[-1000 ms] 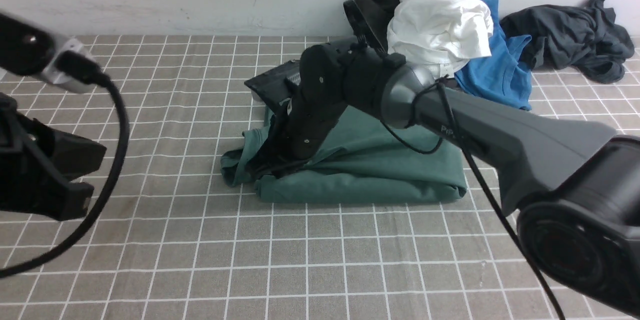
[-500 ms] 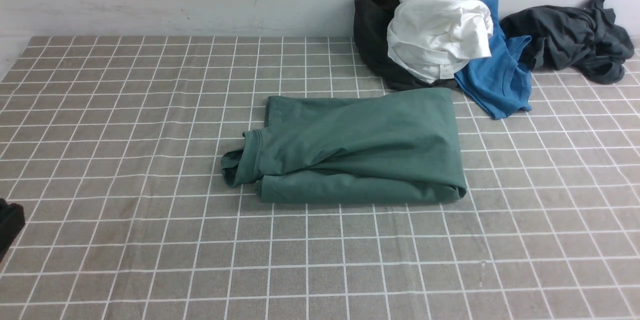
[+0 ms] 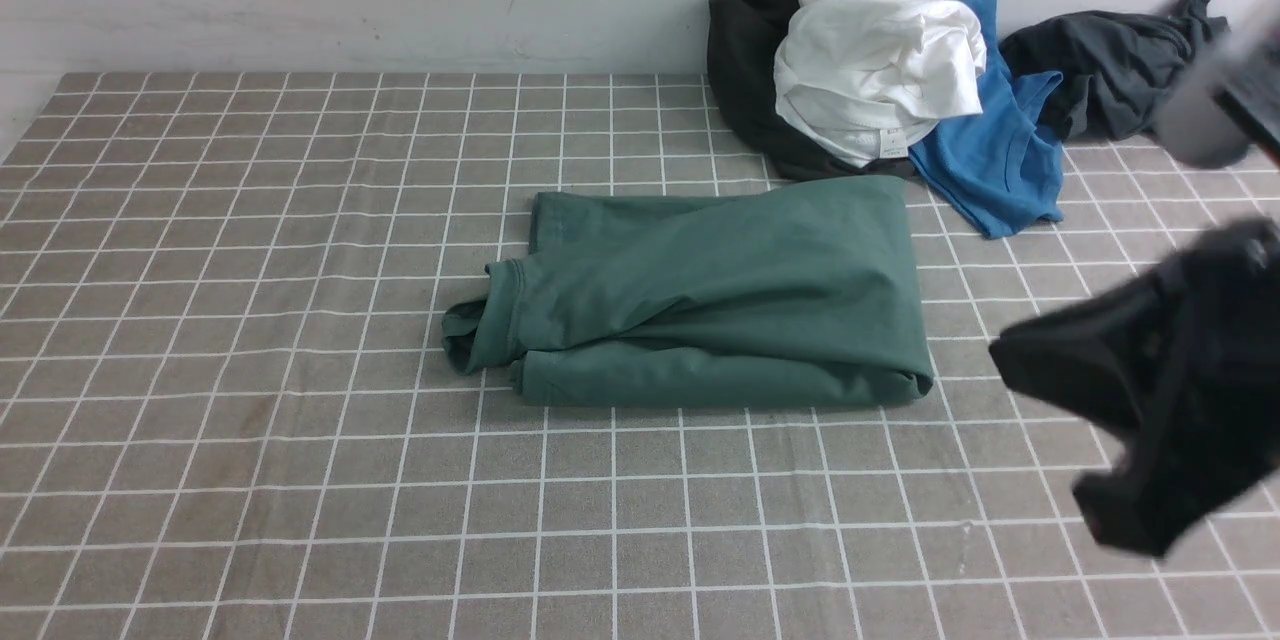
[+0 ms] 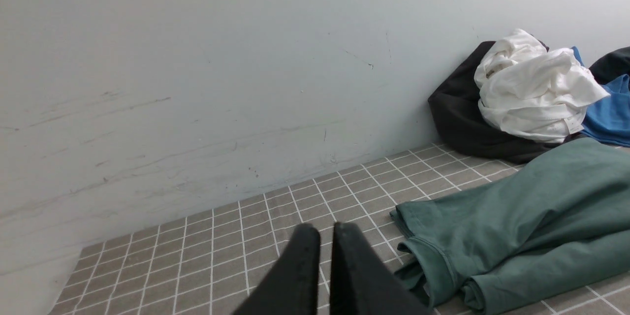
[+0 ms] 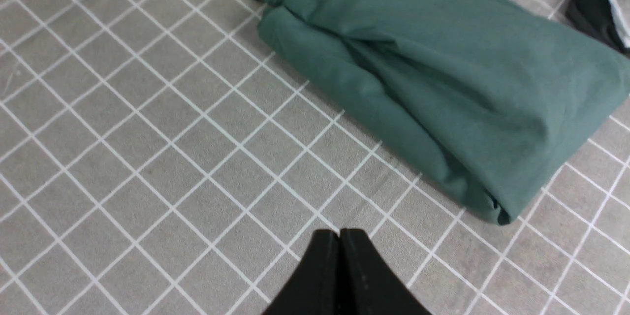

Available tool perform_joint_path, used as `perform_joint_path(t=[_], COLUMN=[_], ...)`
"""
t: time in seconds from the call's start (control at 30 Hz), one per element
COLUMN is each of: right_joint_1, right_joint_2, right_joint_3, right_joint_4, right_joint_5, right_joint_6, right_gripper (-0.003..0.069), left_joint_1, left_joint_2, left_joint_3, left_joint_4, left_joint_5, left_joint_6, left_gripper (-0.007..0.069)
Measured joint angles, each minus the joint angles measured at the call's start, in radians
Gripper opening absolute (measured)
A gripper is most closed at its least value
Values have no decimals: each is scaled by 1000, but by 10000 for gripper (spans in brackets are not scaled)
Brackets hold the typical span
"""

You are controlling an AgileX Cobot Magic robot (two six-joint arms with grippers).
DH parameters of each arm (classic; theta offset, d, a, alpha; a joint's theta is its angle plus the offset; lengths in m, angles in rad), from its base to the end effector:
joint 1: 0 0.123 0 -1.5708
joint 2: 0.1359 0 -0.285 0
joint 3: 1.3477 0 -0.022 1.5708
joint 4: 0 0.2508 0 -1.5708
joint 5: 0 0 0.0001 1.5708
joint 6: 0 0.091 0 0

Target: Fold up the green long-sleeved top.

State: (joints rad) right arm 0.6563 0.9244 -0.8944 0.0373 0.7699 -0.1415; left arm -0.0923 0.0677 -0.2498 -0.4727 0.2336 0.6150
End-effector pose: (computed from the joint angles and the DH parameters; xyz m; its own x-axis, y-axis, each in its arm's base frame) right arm 0.1401 0.1109 0.3484 -0.4428 -0.4855 -0.7538 -0.6807 0.7292 -0.0698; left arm 0.0460 -0.0139 0.2739 0.0895 0.1443 -0.9855 0.1849 0.9698 0.1588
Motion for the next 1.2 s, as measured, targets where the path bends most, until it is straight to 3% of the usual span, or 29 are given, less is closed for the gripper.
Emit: perform_joint_path(t=[0.07,0.23,0.73,0.87,1.03,1.2], right_joint_1=[0,0,-2,-100,-317,-507], right_joint_2=[-139,-299,-421,-616,-856,-933], right_joint_3=[234,504,866,921,921,921], right_joint_4=[12,16,43,62,68,69], right_joint_5=[-206,-410,-505,-569,-538,-485], right_joint_6=[1,1,10,26,31,32], right_gripper=[-12,-11,-10,-10,-10,-10], left_joint_1=[0,0,0,0,0,0], left_joint_2=[0,0,0,0,0,0], left_joint_3=[2,17,19,19,19,19], left_joint_4=[0,0,0,0,-1,-3], left_joint_5=[0,6,37,43,46,50], left_joint_6=[0,0,1,1,1,1], left_gripper=[22,22,22,22,22,22])
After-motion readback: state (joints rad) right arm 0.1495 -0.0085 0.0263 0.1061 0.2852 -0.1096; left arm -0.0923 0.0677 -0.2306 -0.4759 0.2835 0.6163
